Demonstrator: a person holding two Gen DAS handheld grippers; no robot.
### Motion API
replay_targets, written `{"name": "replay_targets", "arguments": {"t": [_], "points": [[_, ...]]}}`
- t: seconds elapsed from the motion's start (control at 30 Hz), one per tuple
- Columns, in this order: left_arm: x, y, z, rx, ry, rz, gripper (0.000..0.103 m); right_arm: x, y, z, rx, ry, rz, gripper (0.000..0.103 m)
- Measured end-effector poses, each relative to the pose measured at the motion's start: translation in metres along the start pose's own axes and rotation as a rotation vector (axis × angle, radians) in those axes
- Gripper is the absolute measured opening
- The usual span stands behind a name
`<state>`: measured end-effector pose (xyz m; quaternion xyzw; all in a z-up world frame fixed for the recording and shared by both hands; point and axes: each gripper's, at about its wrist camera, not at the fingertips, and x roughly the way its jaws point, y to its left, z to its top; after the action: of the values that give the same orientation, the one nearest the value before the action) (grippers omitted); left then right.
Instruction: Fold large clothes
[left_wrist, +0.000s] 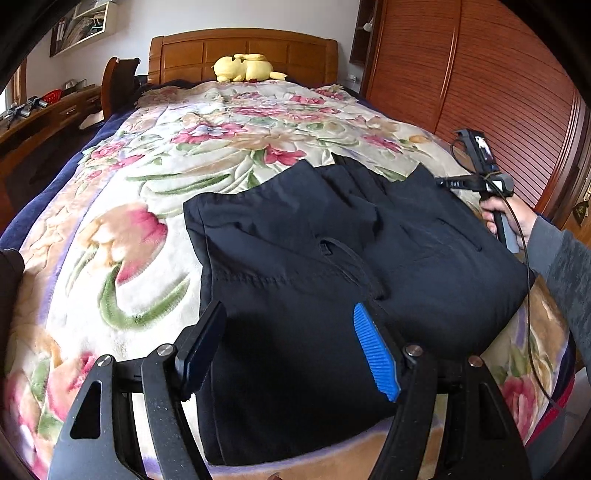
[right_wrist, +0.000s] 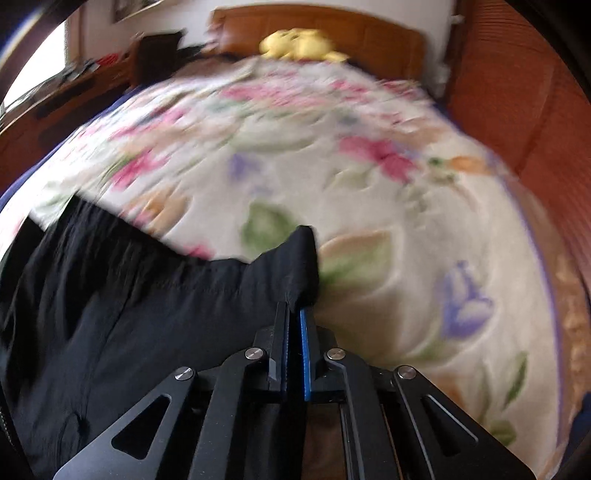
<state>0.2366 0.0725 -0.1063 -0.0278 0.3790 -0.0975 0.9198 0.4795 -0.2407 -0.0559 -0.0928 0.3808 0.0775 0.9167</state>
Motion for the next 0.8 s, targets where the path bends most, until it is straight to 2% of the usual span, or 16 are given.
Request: {"name": "replay_targets", "arguments": {"t": [0.07,0.17,0.27,0.37,0.43,0.6,0.7,0.8], "points": [[-0.003,-0.005,0.000,0.006,-0.007,-0.004,0.072,0.004,-0.011,0.000,0.078,0.019,-0.057,0.005],[-0.005,-0.012,-0.001,0.022,-0.006,-0.002,0.072,0.012,-0.010,-0.002,0.102,0.109,-0.050,0.006],[-0.008,-0.015,-0.003,0.032,-0.007,0.000,0.073,-0.002,0.002,-0.001,0.047,0.093,-0.072,0.018],[-0.010,-0.014,-0.004,0.034,-0.004,0.000,0.072,-0.023,0.019,0.004,0.020,0.062,-0.031,0.046],[-0.013,-0.014,-0.004,0.035,-0.010,0.001,0.072,-0.037,0.033,0.008,-0.014,0.043,-0.007,0.049],[-0.021,-0.013,-0.008,0.030,-0.024,0.003,0.073,-0.061,0.092,0.000,-0.154,0.044,0.126,0.049],[-0.023,-0.010,-0.012,0.032,-0.016,0.012,0.072,-0.069,0.130,-0.012,-0.198,0.056,0.269,0.049],[-0.028,-0.010,-0.013,0.037,-0.020,0.018,0.073,-0.069,0.168,-0.023,-0.267,0.075,0.348,0.049]]}}
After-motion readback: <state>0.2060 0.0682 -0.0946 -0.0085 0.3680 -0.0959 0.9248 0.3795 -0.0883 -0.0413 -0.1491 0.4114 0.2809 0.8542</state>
